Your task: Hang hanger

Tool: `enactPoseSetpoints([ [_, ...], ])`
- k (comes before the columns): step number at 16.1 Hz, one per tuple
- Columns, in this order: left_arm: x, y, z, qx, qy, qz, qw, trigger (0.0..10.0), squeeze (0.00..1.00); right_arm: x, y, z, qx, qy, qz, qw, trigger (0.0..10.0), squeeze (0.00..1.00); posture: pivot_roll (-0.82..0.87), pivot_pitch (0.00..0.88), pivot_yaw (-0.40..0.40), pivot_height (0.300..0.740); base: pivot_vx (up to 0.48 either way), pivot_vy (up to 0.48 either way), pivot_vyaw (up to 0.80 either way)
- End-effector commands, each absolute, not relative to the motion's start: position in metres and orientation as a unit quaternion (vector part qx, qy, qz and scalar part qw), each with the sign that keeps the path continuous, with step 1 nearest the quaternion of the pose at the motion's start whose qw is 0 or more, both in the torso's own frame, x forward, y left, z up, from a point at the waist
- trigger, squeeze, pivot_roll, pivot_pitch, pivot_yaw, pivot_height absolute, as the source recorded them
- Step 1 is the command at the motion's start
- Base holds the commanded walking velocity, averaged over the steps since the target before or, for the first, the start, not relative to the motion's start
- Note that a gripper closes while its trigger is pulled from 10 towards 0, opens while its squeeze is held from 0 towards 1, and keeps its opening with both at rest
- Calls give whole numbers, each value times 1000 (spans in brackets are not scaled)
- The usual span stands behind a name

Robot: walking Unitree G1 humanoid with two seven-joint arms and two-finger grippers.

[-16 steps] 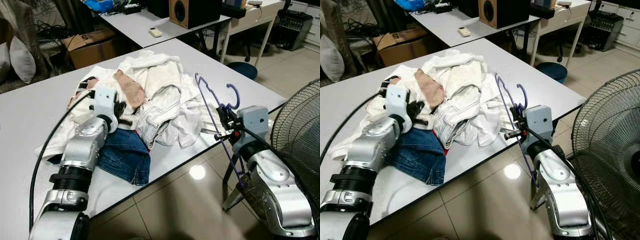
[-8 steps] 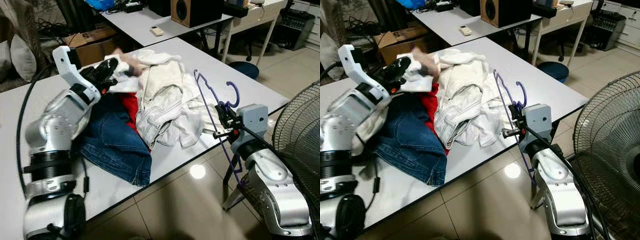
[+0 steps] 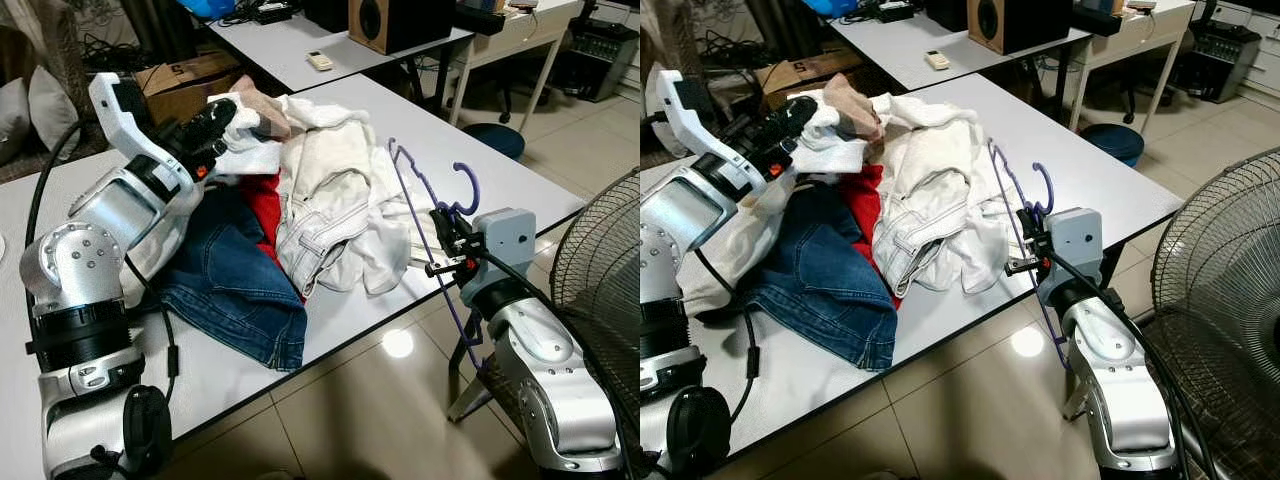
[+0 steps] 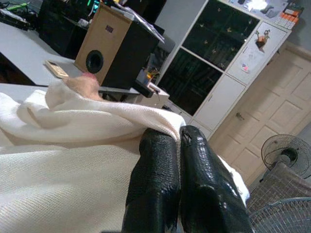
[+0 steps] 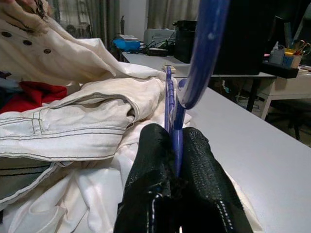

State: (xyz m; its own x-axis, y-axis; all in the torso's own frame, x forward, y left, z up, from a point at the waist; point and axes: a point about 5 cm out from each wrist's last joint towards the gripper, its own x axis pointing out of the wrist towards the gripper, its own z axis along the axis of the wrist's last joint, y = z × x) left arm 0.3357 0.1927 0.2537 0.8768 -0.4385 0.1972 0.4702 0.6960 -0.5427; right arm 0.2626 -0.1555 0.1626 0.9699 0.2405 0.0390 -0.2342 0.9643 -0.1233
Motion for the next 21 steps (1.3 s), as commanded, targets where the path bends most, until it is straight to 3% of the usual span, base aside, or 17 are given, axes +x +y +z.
enactPoseSetpoints([
  [1,334,194,263,-299,-42,-249,920,0,0,263,-153,163,-58,-31,125,990,10000,0,-142,0,122,740,0,0,0],
  [3,325,187,272,-275,-4,-267,924,0,0,264,-153,164,-53,-33,123,990,10000,0,-129,0,127,740,0,0,0],
  [4,327,173,258,-203,44,-249,946,0,0,265,-154,163,-48,-32,122,991,10000,0,-119,0,120,740,0,0,0],
  [7,348,155,234,-166,72,-191,965,0,0,267,-150,163,-49,-32,130,990,10000,0,-120,0,116,740,0,0,0],
  [9,367,144,201,-83,107,-145,980,0,0,267,-150,164,-52,-35,128,990,10000,0,-142,0,130,740,0,0,0],
  [10,371,140,189,-58,105,-138,983,10000,0,267,-152,164,-54,-35,123,990,10000,0,-149,0,135,740,0,0,0],
  [12,368,137,188,-59,85,-182,978,10000,1000,265,-155,164,-55,-35,116,991,10000,0,-160,0,143,740,0,0,0],
  [13,366,137,191,-57,72,-201,975,10000,1000,264,-157,164,-54,-35,113,992,10000,0,-159,0,142,740,0,0,0],
  [16,352,150,203,78,14,-294,953,10000,1000,264,-157,163,-54,-32,117,991,10000,0,-148,0,128,740,0,0,0],
  [21,332,182,205,264,27,-343,901,10000,1000,266,-152,163,-50,-31,131,990,10000,0,-136,0,121,740,0,0,0],
])
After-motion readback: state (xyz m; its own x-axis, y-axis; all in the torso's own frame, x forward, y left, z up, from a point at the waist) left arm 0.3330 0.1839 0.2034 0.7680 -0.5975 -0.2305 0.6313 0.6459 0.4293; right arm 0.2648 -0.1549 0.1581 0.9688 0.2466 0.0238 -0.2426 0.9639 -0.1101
